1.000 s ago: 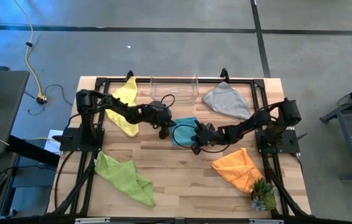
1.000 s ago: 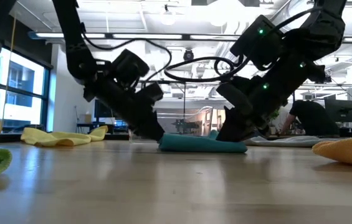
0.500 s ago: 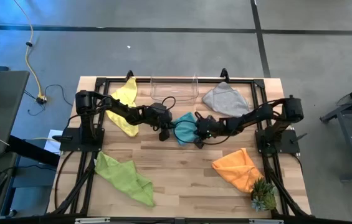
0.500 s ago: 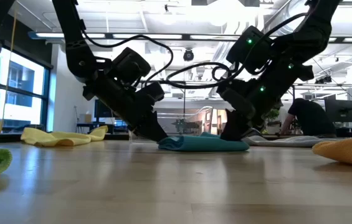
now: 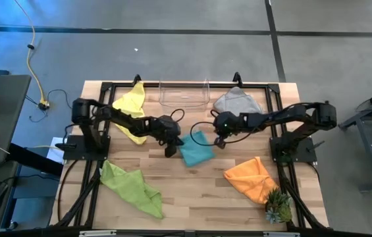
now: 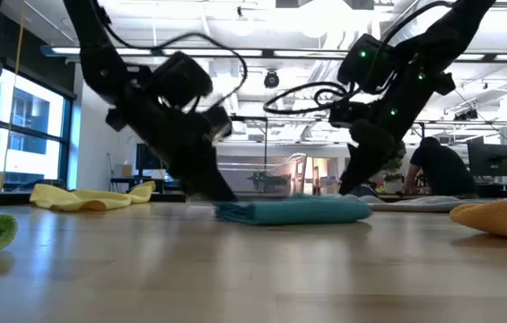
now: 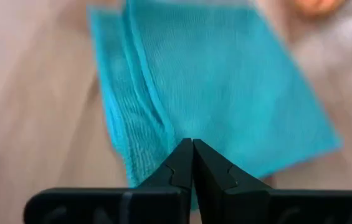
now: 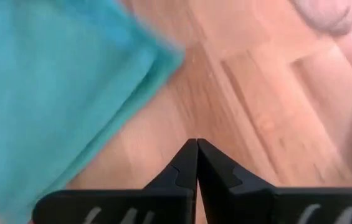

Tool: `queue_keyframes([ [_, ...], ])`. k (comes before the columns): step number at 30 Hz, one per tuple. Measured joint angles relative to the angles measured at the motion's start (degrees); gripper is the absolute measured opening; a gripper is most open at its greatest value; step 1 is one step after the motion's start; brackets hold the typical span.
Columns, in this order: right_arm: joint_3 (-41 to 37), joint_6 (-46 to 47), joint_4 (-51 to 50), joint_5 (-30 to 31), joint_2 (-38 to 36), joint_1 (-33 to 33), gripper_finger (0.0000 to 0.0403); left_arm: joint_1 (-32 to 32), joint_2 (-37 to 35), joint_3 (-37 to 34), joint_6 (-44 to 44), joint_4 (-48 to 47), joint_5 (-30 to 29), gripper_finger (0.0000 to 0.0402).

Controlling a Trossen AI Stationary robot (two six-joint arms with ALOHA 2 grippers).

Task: Fold microfiber towels
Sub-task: Fold the blue towel

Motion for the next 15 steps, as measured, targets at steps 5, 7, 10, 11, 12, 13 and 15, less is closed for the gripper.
queue_keyframes([
  [5, 0.02, 2.58, 3.85, -2.68, -0.16, 0.70, 0.0000, 1.19, -5.98, 0.12, -0.09, -3.62, -1.59, 0.0003],
  [7, 0.02, 7.59, 6.49, -3.87, -0.12, 1.64, 0.0000, 2.06, -7.75, 0.07, 0.99, -6.40, -2.24, 0.0003],
  [10, 0.09, 16.93, 8.19, -3.72, -0.12, 2.67, 0.0008, 2.76, -9.04, 0.22, 3.30, -9.96, -2.87, 0.0001],
  [11, 0.09, 18.86, 7.89, -3.61, -0.09, 3.06, 0.0016, 2.87, -9.08, 0.14, 4.07, -11.10, -2.86, 0.0001],
  [12, 0.09, 20.94, 7.63, -3.42, -0.07, 3.45, 0.0027, 2.81, -8.99, 0.12, 4.61, -11.43, -2.84, 0.0001],
  [13, 0.09, 22.91, 7.58, -3.35, -0.05, 3.81, 0.0041, 2.70, -8.82, 0.12, 5.05, -11.18, -2.80, 0.0001],
  [15, 0.09, 26.76, 7.66, -3.44, -0.05, 4.63, 0.0076, 2.68, -8.68, -1.09, 5.33, -8.62, -2.16, 0.0000],
])
